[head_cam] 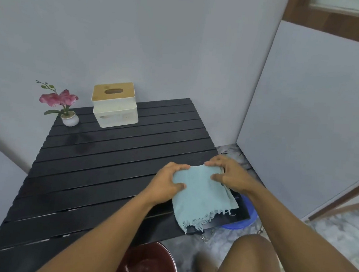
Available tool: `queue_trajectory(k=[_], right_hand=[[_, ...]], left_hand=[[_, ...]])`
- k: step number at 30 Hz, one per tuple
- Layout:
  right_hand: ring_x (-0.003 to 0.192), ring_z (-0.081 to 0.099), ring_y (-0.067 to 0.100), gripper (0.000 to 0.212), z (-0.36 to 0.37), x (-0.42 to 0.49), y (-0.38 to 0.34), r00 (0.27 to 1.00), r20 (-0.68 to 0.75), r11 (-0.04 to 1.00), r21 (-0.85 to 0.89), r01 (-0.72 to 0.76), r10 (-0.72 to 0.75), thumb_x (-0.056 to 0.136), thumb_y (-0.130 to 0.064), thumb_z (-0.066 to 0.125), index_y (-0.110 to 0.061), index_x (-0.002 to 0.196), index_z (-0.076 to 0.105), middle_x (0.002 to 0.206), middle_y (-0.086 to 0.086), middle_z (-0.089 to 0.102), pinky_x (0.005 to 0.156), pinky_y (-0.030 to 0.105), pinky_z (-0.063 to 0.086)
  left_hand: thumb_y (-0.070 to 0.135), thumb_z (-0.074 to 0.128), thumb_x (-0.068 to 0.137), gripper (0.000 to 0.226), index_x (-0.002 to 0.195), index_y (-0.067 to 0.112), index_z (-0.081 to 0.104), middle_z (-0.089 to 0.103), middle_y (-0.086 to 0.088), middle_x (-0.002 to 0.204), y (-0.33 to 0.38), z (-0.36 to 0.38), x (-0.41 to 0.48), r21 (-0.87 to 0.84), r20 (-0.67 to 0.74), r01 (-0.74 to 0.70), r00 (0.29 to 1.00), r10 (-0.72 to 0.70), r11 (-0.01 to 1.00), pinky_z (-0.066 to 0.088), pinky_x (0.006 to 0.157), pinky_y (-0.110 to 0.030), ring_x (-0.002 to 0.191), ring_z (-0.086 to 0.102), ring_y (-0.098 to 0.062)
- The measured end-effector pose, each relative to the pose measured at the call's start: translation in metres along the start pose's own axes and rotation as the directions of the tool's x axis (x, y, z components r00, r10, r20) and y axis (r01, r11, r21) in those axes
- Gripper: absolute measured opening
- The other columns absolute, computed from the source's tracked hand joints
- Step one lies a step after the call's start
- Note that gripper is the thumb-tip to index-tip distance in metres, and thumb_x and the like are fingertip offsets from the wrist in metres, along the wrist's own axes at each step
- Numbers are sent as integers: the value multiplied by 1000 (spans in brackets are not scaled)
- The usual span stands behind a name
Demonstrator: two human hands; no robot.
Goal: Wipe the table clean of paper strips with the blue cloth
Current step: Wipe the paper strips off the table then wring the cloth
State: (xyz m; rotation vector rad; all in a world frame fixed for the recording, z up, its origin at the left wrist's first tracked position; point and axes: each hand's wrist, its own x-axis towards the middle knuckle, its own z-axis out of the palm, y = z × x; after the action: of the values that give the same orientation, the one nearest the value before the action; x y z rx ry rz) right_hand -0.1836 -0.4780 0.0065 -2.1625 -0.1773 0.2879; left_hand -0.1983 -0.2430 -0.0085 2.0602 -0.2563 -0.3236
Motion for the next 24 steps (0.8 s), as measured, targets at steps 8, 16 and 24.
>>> queue_trajectory(k=[8, 16, 24], right_hand=[[108, 54, 20, 45, -39, -12, -28, 956, 281, 994, -32, 100, -87, 85, 12, 53, -14, 120, 66, 119, 1, 54, 90, 31, 45], [103, 58, 18, 45, -30, 0, -16, 985, 169, 981, 193, -16, -18, 83, 18, 54, -12, 116, 66, 117, 5, 58, 82, 25, 49], [108, 52, 10, 40, -10, 7, 3, 997, -34, 997, 17, 77, -76, 87, 10, 52, -13, 116, 67, 120, -2, 55, 83, 6, 37]], left_hand=[[-1, 67, 83, 52, 129, 20, 56, 62, -8, 125, 24, -28, -9, -326, 314, 161, 948, -54, 932, 53, 91, -47, 111, 62, -28], [-6, 63, 85, 54, 134, 15, 51, 59, -10, 125, 19, -20, -6, -358, 218, 199, 968, -125, 912, 58, 74, -34, 104, 65, -20], [3, 55, 85, 58, 138, 25, 47, 46, 12, 120, -1, 0, 4, 185, -31, -67, 997, 74, 980, 38, 90, -16, 112, 46, -5]])
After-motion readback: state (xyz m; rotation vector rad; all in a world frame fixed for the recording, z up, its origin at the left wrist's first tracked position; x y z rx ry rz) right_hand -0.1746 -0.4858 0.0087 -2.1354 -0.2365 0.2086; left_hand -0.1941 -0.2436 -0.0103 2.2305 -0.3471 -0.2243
